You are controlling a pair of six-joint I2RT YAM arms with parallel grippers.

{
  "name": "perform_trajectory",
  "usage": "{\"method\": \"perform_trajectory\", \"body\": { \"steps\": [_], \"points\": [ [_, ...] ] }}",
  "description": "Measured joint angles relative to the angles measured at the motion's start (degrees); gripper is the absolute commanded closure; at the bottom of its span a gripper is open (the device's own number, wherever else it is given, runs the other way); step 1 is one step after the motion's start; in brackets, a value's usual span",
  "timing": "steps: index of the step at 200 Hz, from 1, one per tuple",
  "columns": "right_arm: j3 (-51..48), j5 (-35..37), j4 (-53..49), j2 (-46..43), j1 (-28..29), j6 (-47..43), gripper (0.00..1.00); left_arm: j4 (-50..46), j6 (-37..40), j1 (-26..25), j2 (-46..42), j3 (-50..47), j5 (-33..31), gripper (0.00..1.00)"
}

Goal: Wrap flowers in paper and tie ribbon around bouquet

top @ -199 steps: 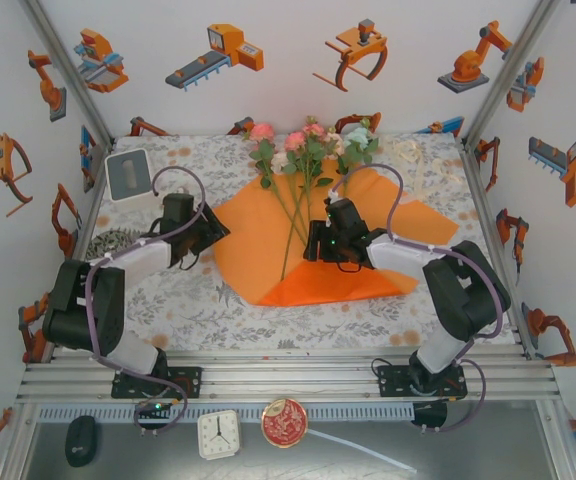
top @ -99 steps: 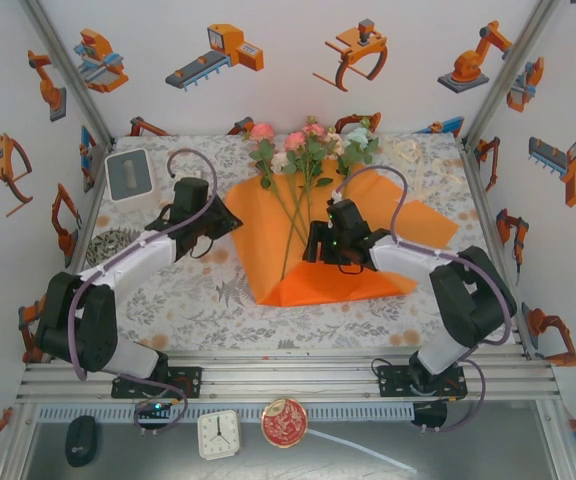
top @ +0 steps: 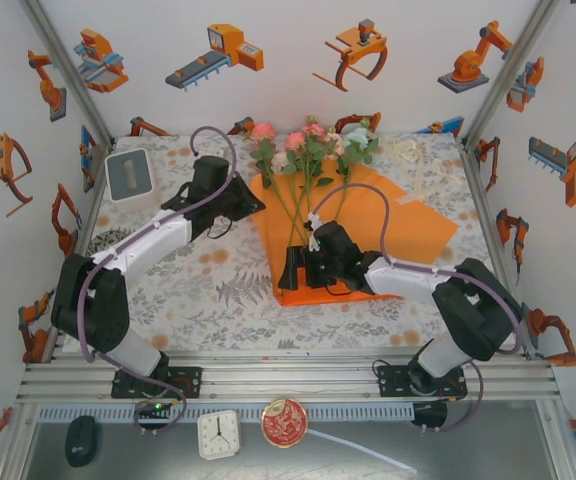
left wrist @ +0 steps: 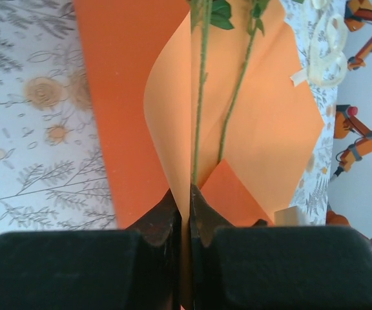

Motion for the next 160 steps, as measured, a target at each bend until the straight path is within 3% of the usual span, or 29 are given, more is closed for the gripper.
{"method": "perform_trajectory", "body": {
  "steps": [64, 124, 160],
  "points": [
    [-11.7, -9.8, 16.9, -4.8, 0.1, 4.1, 0.01, -0.4, 0.0, -2.2, 5.3, 3.2, -0.2, 0.86],
    [-7.5, -9.3, 23.7, 1.0, 3.3, 8.6, 0.03, -0.4, -0.1, -4.4, 7.2, 6.1, -0.9, 0.86],
    [-5.6, -8.0, 23.7, 5.1, 3.8, 10.8, 0.11, 0.9, -1.5, -6.3, 8.4, 6.6, -0.9, 0.86]
  ]
}}
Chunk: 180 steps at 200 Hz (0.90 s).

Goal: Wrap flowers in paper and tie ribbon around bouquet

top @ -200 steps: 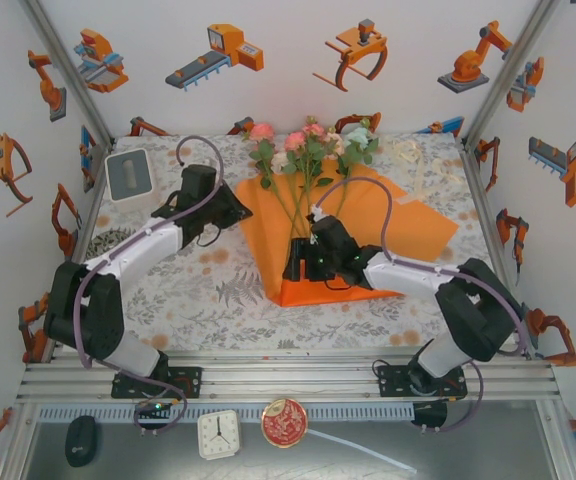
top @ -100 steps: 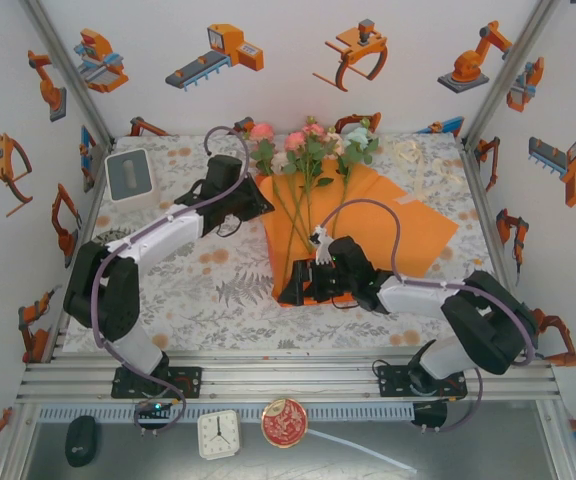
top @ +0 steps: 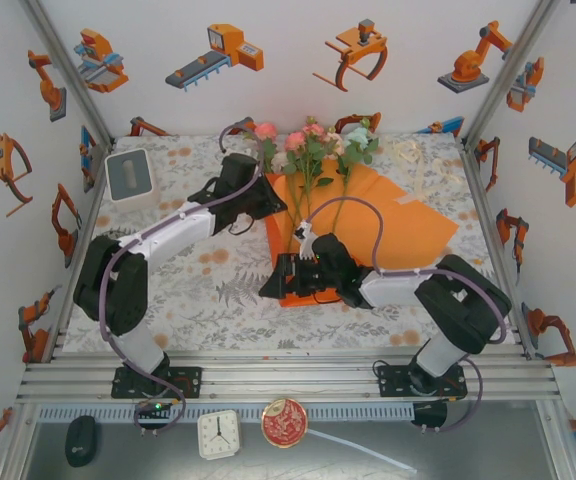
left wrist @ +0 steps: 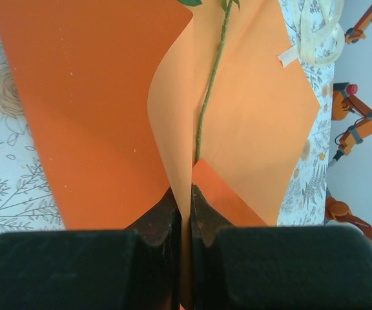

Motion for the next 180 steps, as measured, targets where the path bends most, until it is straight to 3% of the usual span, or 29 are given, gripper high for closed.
{"method": "perform_trajectory", "body": {
  "steps": [38, 58, 80, 97, 108, 125, 142, 180],
  "points": [
    [0.7, 5.6, -7.7, -1.0, 0.1, 0.8, 0.24, 0.7, -0.5, -1.6, 2.8, 1.8, -0.4, 0.85],
    [0.7, 8.8, -12.5, -3.2, 0.1, 0.7, 0.43, 0.9, -0.5, -1.8, 3.1, 1.8, -1.0, 0.85],
    [0.7, 10.6, -14.4, -4.4, 0.1, 0.1, 0.73, 1.4, -0.5, -1.8, 3.3, 1.9, -1.2, 0.84],
    [0.7, 11.3, -14.9, -4.4, 0.1, 0.3, 0.84, 1.5, -0.5, -2.0, 3.6, 2.4, -1.3, 0.82],
    [0.7, 11.6, -14.9, -4.4, 0.1, 0.0, 0.87, 1.6, -0.2, -2.2, 3.7, 2.5, -1.4, 0.78],
    [0.5, 12.2, -14.8, -4.4, 0.1, 0.0, 0.93, 1.9, 0.6, -2.3, 3.7, 2.7, -1.4, 0.58],
    [-0.5, 13.1, -14.5, -5.1, 0.1, 0.0, 0.93, 2.0, 2.9, -2.3, 3.6, 3.0, -1.6, 0.44],
    [-3.9, 15.5, -14.4, -7.0, -0.8, 0.9, 0.88, 1.7, 9.7, -2.3, 0.1, 2.3, -6.6, 0.33]
  ]
}}
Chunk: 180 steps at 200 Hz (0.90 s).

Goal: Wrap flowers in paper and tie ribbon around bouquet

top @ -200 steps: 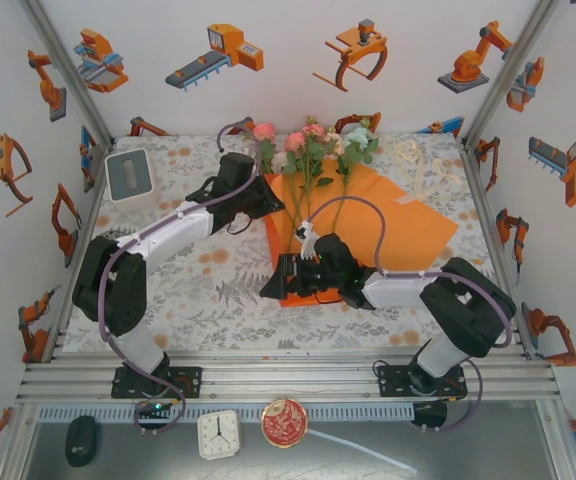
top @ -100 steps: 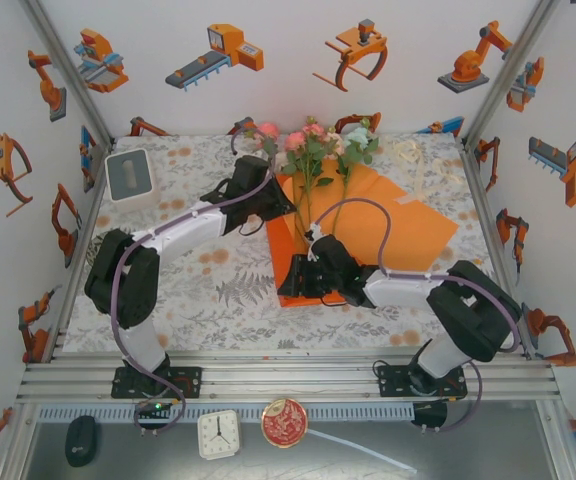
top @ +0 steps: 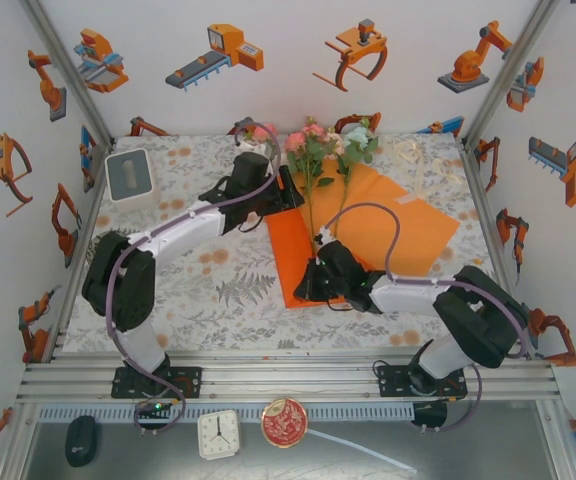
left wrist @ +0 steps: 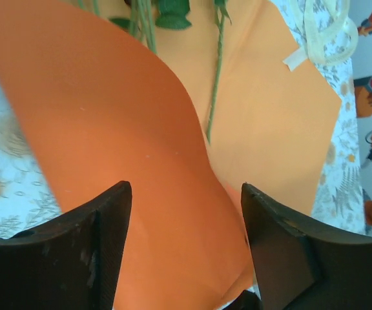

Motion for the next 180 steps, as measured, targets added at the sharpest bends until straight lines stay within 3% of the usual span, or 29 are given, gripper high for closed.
{"method": "perform_trajectory", "body": {
  "steps": [23, 49, 79, 94, 137, 180],
  "points": [
    [-0.8, 0.2, 0.0, 0.6, -0.7, 0.8, 0.75, 0.1, 3.9, 0.2, -5.6, -2.5, -5.1, 0.33],
    [-0.7, -0.4, 0.9, 0.9, -0.8, 1.7, 0.62, 0.1, 6.2, 1.2, -6.8, -3.1, -9.4, 0.47],
    [-0.7, 0.2, -0.3, -0.2, -0.8, 1.8, 0.63, -0.4, 8.0, 3.9, -0.2, -1.9, -10.6, 0.7],
    [-0.8, 1.4, -2.0, -1.6, -0.8, 1.7, 0.63, -0.8, 8.7, 5.1, 5.6, 0.2, -10.3, 0.76],
    [-1.0, 3.3, -7.1, -5.7, -0.8, 0.0, 0.36, -2.1, 10.5, 5.6, 17.6, 6.6, -6.5, 0.78],
    [-0.1, 6.0, -17.4, -18.7, -0.8, -5.4, 0.33, -1.0, 10.5, 4.2, 20.2, 8.7, -4.0, 0.78]
  ]
}}
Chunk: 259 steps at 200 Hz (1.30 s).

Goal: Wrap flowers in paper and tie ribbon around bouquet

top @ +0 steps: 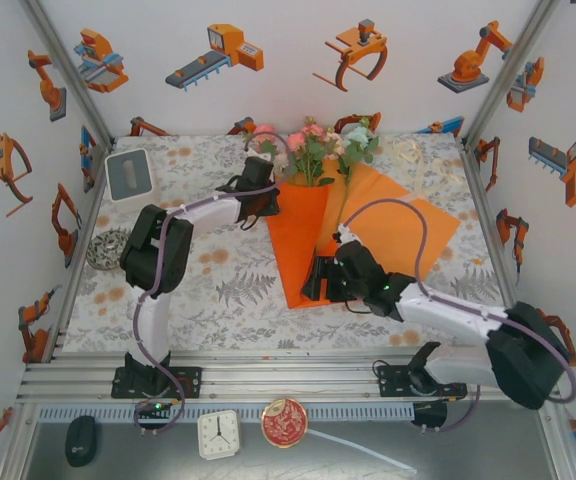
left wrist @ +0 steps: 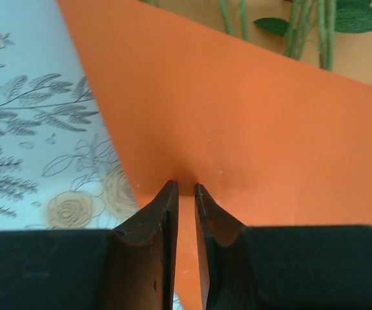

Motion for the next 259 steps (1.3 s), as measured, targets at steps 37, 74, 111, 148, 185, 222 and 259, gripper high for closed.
{"method": "perform_trajectory", "body": {
  "steps": [37, 74, 111, 148, 185, 222, 259],
  "points": [
    [6.8, 0.8, -3.0, -5.2, 2.1, -6.1, 0.42, 0.2, -0.3, -0.8, 2.2, 1.1, 1.3, 0.78],
    [14.5, -5.3, 4.5, 6.8, 5.4, -8.4, 0.65, 0.4, -0.3, -0.8, 2.4, 1.1, 1.5, 0.76],
    [15.3, -5.2, 6.3, 20.2, 5.7, -9.7, 0.66, 0.4, -0.3, -0.7, 2.3, 1.1, 1.7, 0.7],
    [11.6, -5.1, 7.1, 24.8, 5.7, -10.6, 0.68, 0.6, -0.2, 1.0, 1.8, 0.4, 2.2, 0.68],
    [7.4, -4.6, 10.3, 23.2, 5.6, -9.7, 0.67, 1.2, -0.2, 4.7, 1.8, 0.4, 2.2, 0.69],
    [4.3, -5.9, 13.3, 21.1, 5.6, -8.3, 0.63, 1.1, 0.0, 6.8, 4.7, 6.5, 2.3, 0.7],
    [2.4, -7.1, 13.8, 18.4, 5.6, -7.1, 0.58, 0.5, 1.4, 7.2, 8.8, 13.9, 2.5, 0.7]
  ]
}}
